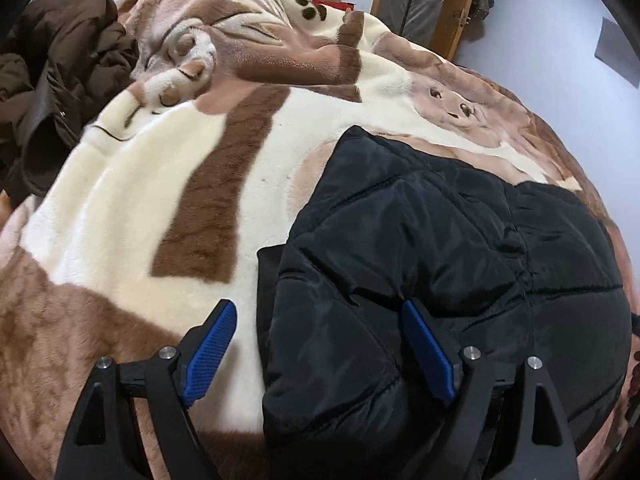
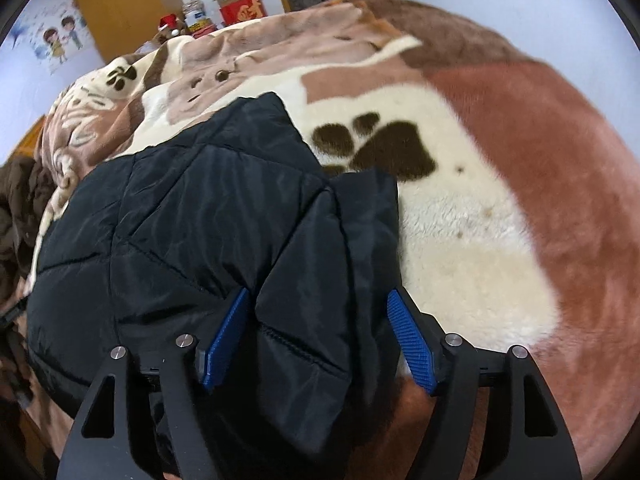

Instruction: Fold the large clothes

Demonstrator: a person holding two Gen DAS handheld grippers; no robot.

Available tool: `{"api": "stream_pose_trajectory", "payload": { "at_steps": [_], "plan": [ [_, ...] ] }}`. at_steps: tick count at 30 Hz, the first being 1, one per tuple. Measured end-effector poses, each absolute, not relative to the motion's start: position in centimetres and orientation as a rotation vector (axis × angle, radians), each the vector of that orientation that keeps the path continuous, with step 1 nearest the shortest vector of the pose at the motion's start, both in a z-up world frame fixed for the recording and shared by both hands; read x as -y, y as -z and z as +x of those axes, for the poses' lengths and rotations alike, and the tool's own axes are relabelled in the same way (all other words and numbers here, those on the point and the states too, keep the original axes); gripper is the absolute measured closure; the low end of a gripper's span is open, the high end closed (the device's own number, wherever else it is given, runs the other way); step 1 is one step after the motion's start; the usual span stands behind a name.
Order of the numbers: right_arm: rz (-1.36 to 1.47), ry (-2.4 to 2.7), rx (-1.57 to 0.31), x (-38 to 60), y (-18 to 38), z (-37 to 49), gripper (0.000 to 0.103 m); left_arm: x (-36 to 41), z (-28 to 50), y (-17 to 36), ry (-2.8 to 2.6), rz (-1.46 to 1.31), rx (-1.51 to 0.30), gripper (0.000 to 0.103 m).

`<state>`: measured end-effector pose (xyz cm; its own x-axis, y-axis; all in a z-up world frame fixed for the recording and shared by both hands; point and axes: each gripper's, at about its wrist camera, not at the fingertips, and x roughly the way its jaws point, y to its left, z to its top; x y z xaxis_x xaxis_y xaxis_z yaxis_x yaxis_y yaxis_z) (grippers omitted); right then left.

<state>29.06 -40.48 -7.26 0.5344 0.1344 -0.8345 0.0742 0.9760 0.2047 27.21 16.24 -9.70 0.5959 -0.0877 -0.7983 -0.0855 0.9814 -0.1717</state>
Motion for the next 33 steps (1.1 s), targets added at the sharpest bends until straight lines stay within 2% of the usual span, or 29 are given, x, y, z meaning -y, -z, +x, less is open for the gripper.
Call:
{"api": "stream_pose_trajectory", "payload": {
  "at_steps": [11,21,33],
  "plan": [
    [0.321,-0.049,-1.040,41.7,7.8,27.2,0.029,-17.3,24.9,10.3,0.033,-0.276,-0.933,0.013],
    [0.368,-0.098,-1.085,41.6,9.9,30.6,0.028,-18.1,28.2,12.8,0.068,-0.394,-0.978,0.001],
    [0.440,-0.159,-1.111,41.8,10.9,30.1,0.029,-17.5,27.2,14.0,0.088,-0.433,-1.008,0.001]
  ]
}}
